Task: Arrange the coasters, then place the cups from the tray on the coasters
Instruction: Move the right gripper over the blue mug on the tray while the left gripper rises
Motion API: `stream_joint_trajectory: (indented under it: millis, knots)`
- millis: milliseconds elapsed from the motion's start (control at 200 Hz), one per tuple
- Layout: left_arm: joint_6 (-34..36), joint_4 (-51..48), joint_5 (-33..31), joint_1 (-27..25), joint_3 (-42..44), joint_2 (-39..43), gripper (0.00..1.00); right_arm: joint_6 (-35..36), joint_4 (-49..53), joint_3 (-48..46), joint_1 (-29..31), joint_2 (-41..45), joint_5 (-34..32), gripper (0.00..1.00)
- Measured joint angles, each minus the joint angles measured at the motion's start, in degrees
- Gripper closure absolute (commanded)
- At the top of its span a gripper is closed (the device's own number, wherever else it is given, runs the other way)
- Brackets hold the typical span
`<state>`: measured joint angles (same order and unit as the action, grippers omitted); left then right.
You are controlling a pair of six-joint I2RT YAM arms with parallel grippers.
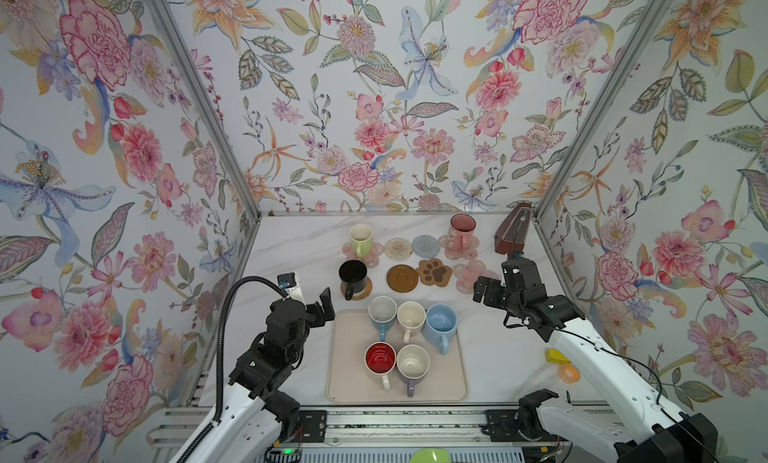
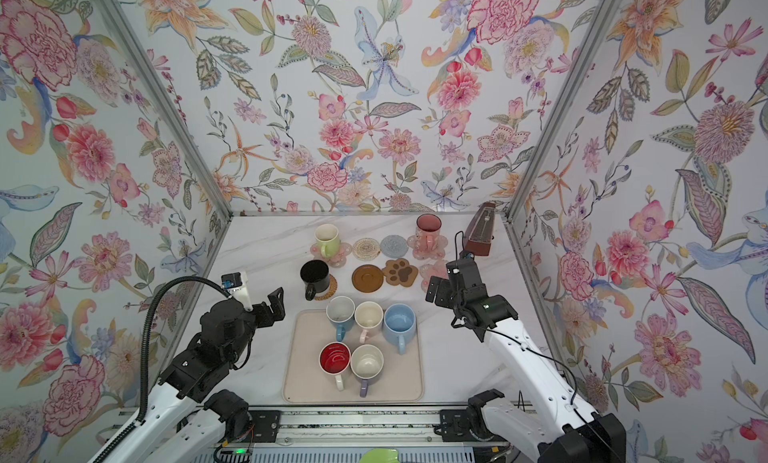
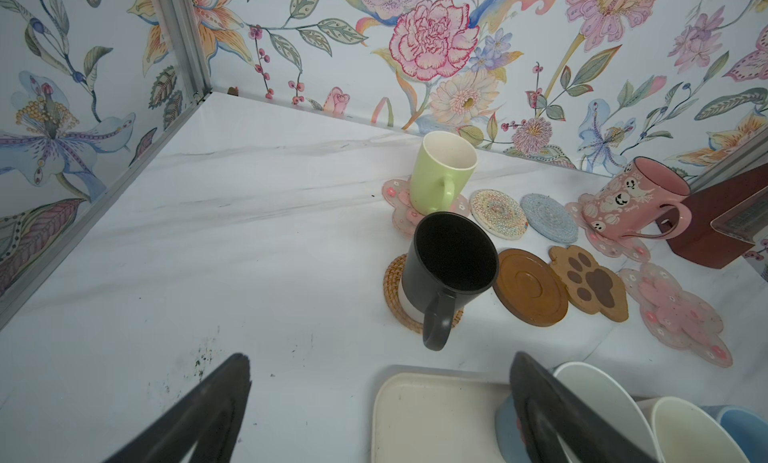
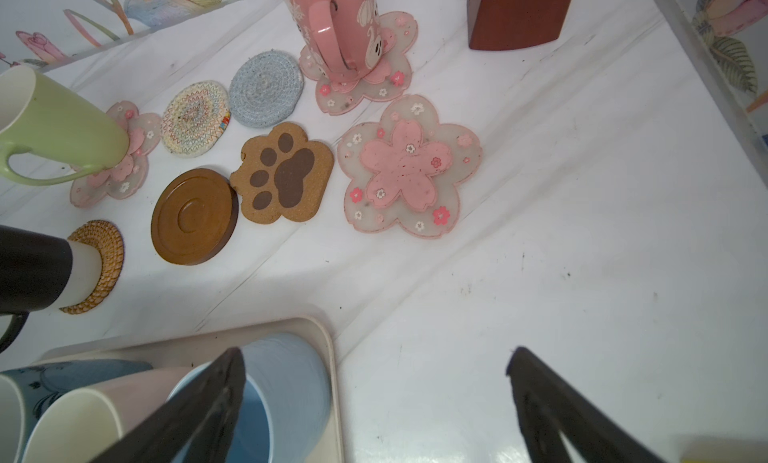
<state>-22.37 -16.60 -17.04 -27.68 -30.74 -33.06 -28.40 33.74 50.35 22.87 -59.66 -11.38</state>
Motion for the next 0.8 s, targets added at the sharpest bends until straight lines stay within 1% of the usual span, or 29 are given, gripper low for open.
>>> stream_joint_trajectory:
  millis: [150, 375, 465, 651, 801]
  knots:
    - [-0.55, 0.81, -0.72, -0.02, 0.5, 0.5, 0.01, -3.56, 3.98, 0.39, 6.58, 0.33, -1.84, 0.03]
    - [-1.09, 2.99, -1.46, 0.0, 1.29, -0.44, 0.01, -12.72, 9.86, 0.39, 21.09, 1.16, -5.38, 0.07]
    - [-1.09, 3.82, -1.44, 0.0, 1.44, -0.87, 0.01, -16.76, 11.04, 0.0, 25.59, 1.81, -6.27, 0.08]
    - [-1.11, 5.29, -1.44, 0.02, 1.51, -1.4, 0.01, -23.78, 12.17, -2.89, 32.35, 1.68, -7.02, 0.11]
    - [-1.36, 6.25, -1.44, 0.02, 2.21, -1.44, 0.01, -27.54, 12.31, -4.61, 36.22, -0.17, -7.08, 0.14]
